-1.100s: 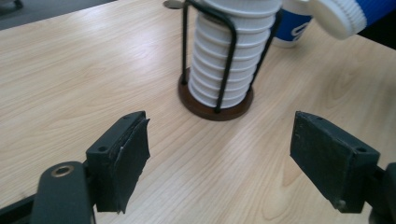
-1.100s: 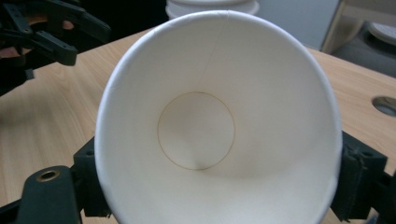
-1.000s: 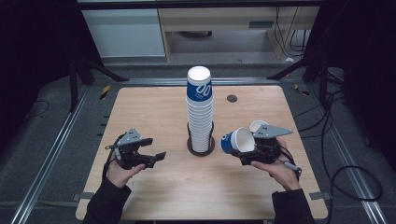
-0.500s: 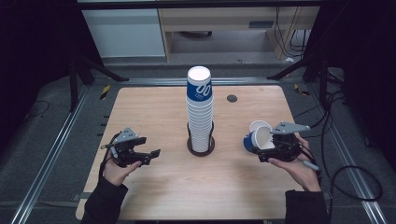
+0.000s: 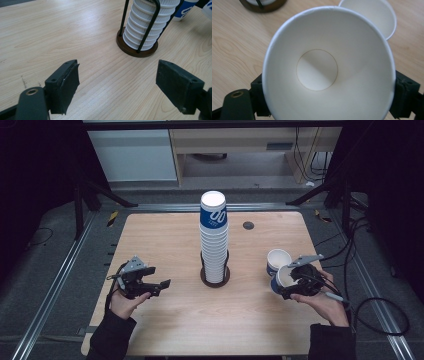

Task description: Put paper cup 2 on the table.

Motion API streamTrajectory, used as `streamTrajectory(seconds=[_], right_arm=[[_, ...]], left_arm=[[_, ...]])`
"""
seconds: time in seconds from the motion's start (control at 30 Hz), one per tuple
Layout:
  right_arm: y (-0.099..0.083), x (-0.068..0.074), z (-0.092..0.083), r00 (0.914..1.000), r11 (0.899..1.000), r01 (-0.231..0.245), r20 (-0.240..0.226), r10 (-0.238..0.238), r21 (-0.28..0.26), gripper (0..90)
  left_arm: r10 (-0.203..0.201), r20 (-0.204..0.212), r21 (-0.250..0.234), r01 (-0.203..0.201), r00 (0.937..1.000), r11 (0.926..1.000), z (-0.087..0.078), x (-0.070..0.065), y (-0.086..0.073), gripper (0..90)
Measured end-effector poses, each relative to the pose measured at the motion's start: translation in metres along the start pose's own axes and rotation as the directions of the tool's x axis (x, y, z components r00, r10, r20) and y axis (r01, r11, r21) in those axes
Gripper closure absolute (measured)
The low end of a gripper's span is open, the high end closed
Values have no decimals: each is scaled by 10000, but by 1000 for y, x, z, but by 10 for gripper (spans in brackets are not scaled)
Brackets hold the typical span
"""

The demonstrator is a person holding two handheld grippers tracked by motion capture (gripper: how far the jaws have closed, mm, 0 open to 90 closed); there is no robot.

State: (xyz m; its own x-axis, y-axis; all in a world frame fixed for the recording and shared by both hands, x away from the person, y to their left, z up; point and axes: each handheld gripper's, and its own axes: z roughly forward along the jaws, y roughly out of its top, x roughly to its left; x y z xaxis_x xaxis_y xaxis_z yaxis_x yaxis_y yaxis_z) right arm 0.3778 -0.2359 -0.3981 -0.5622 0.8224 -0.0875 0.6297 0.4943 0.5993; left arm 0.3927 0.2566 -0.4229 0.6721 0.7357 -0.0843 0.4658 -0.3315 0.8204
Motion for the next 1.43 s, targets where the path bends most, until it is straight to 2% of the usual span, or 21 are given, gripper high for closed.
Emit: streamTrajectory(seconds=[0.1, 0.33, 0.6, 0.87, 1.07, 1.43], right_arm=[[-2, 1, 11, 9997, 9980, 149, 201, -162, 608, 154], [-4, 0, 32, 9998, 9928, 113, 147, -132, 1189, 151], [-7, 1, 42, 9997, 9855, 192, 93, -211, 1686, 144], [-6, 3, 46, 9988, 9854, 435, 131, -463, 1645, 130], [-6, 3, 50, 9975, 9855, 635, 204, -675, 1575, 59], [-24, -1, 30, 9988, 9962, 378, 292, -402, 787, 27]], left_arm=[[-19, 18, 34, 19, 10000, 10000, 1, 0, 0, 180], [23, -13, 173, -22, 10000, 9998, 3, 0, -2, 180], [9, 0, 187, -9, 10000, 9998, 4, 1, -2, 180], [32, 47, 235, -33, 10000, 9997, 4, 1, -2, 180], [45, 56, 234, -47, 10000, 9997, 4, 1, -2, 179], [-59, -67, 162, 60, 10000, 9999, 1, 4, -3, 170]])
